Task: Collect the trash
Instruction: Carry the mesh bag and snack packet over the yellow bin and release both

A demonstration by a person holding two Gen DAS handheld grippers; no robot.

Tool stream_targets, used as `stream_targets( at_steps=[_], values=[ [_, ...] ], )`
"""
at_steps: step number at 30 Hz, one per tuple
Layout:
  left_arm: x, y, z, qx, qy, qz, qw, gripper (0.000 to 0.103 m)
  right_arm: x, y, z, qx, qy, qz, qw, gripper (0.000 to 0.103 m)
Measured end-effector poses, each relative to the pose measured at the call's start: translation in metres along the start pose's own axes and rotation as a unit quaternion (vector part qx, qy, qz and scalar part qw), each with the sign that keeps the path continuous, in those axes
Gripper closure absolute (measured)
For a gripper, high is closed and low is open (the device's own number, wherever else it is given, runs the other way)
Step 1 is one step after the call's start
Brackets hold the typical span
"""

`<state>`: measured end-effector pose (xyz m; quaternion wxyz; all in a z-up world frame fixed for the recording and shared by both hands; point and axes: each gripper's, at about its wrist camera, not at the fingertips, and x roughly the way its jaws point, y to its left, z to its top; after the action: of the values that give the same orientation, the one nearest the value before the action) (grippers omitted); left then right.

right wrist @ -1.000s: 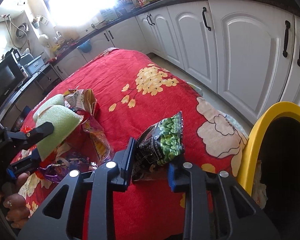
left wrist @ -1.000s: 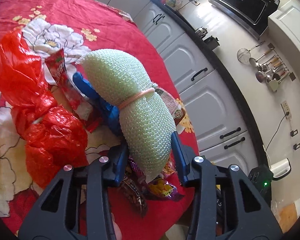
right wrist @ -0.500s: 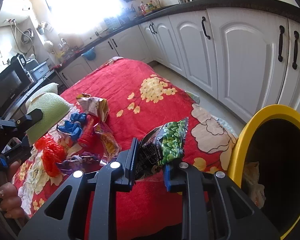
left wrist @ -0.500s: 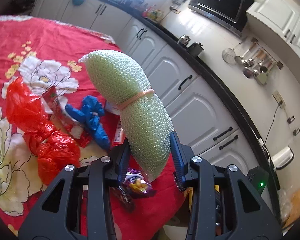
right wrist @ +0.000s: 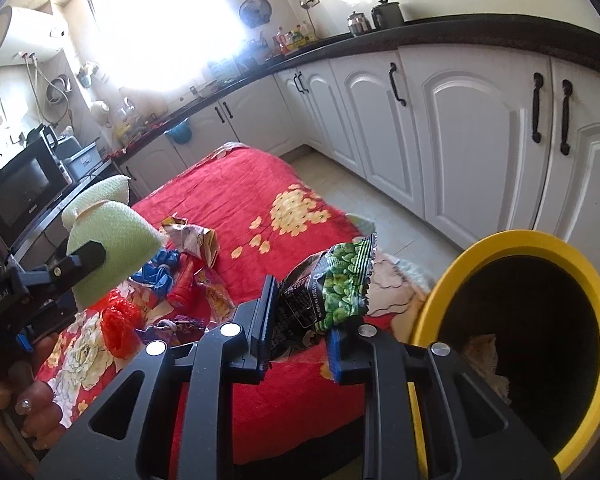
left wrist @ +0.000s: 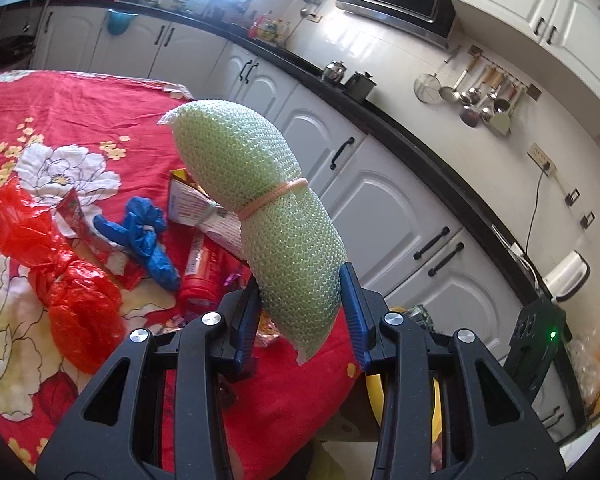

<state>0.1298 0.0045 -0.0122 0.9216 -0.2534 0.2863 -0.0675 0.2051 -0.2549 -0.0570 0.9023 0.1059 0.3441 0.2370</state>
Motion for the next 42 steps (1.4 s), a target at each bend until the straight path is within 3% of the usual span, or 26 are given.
stream_targets(
  at_steps=[25, 42],
  values=[
    [0.023, -0.068, -0.042, 0.091, 0.043, -0.039, 0.9942, 0.073, -0.069, -0.077, -0.014, 0.023, -0.034, -0.075, 0.996, 0.082],
    [0.072, -0.132, -0.078, 0.160, 0.098, -0.078, 0.9792, 0.073, -0.095, -0.125, -0.031, 0.050, -0.045, -0.125, 0.990, 0.082]
  ],
)
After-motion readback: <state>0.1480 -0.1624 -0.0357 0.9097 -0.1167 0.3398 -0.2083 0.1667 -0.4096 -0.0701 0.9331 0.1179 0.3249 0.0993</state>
